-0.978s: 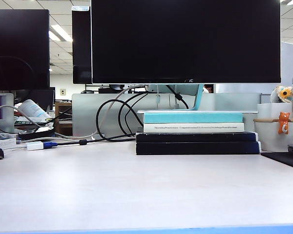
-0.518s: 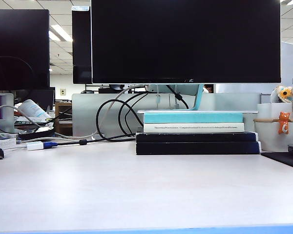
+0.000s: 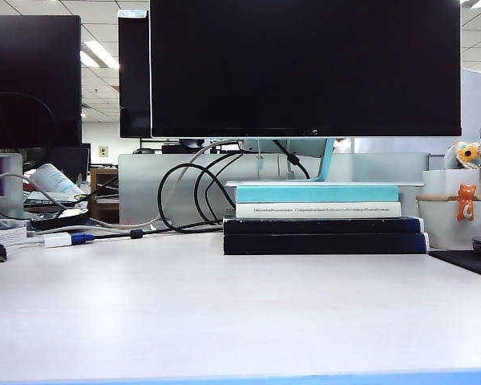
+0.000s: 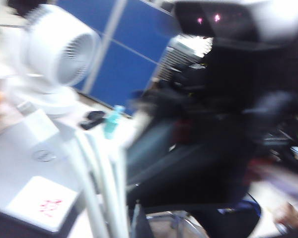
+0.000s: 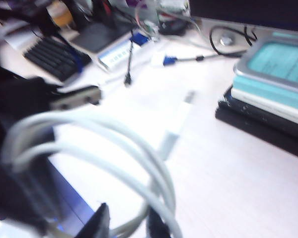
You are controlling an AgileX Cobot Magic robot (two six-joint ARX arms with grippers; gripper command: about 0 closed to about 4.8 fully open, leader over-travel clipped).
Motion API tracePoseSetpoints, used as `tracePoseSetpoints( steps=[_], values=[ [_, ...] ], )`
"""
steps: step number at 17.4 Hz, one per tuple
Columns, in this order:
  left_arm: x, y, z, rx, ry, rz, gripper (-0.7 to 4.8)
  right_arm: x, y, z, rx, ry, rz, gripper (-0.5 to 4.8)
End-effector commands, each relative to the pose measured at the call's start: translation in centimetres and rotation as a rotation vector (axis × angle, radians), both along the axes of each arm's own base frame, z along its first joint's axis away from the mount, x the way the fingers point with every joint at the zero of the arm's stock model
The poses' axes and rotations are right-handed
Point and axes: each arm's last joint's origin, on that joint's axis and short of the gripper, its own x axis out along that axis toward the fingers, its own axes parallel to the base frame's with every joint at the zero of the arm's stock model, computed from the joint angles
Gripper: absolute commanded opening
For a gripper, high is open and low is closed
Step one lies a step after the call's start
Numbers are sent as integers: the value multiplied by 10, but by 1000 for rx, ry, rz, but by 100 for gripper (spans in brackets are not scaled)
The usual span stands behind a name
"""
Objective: Unfold the white charging cable into a straight cable.
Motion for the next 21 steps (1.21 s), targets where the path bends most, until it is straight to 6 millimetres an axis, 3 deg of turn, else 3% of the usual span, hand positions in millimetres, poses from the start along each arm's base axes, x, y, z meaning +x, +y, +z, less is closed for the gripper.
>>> tracePoseSetpoints(
  steps=[1, 6, 8, 11, 13, 17, 21],
  values=[
    [-3, 1, 6, -35, -31, -44, -6, 5, 0, -6, -38, -23, -7, 106],
    [-3, 1, 6, -32, -33, -71, -6, 10, 1, -7, -54, -58, -32, 106],
    [-3, 1, 6, -36, -33, -91, -6, 11, 1, -3, -38, -99, -37, 71],
    [-4, 1, 7, -39, -35, -95, -6, 14, 2, -1, -30, -117, -34, 68],
    [-3, 1, 7, -39, -35, -87, -6, 14, 2, -1, -30, -118, -34, -6],
    [0, 2, 7, -39, -37, -19, -6, 11, 3, -2, -6, -105, 25, -6],
    [20, 13, 5, -22, -27, 87, -6, -5, -1, -2, -3, -95, 38, -6]
  ],
)
